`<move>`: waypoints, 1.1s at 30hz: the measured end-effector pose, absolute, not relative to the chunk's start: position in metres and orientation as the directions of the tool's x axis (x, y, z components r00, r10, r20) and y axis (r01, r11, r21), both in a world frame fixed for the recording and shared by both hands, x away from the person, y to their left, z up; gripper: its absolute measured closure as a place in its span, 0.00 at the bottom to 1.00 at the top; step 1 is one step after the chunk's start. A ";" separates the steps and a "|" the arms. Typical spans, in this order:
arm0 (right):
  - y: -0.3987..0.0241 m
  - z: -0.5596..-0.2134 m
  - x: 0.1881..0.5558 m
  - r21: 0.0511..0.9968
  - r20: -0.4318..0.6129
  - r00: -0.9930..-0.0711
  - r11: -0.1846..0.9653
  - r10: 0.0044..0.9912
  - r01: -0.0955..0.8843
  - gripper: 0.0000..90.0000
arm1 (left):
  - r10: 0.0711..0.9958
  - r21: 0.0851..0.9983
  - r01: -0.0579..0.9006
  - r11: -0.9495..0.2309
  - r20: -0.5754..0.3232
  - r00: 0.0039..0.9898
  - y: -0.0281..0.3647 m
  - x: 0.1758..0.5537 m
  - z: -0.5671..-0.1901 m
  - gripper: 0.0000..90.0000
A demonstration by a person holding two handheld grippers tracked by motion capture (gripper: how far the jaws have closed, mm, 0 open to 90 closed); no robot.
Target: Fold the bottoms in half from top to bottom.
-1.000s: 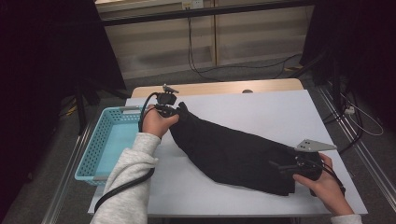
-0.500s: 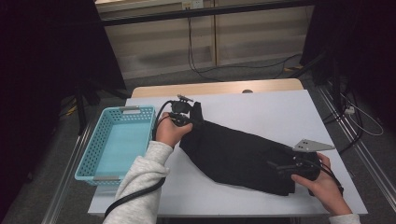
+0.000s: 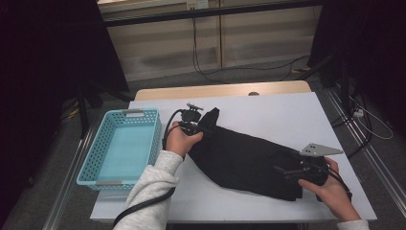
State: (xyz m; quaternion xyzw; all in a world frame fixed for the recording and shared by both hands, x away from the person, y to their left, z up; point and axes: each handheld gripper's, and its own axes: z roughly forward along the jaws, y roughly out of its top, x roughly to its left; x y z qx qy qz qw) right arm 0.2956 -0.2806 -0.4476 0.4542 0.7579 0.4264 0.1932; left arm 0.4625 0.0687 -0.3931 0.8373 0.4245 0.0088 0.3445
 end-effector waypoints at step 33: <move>-0.283 -0.448 0.295 0.820 0.094 -0.511 0.224 0.854 0.526 0.11 | 0.656 0.597 0.684 -0.418 -0.323 0.683 0.053 0.447 -0.395 0.93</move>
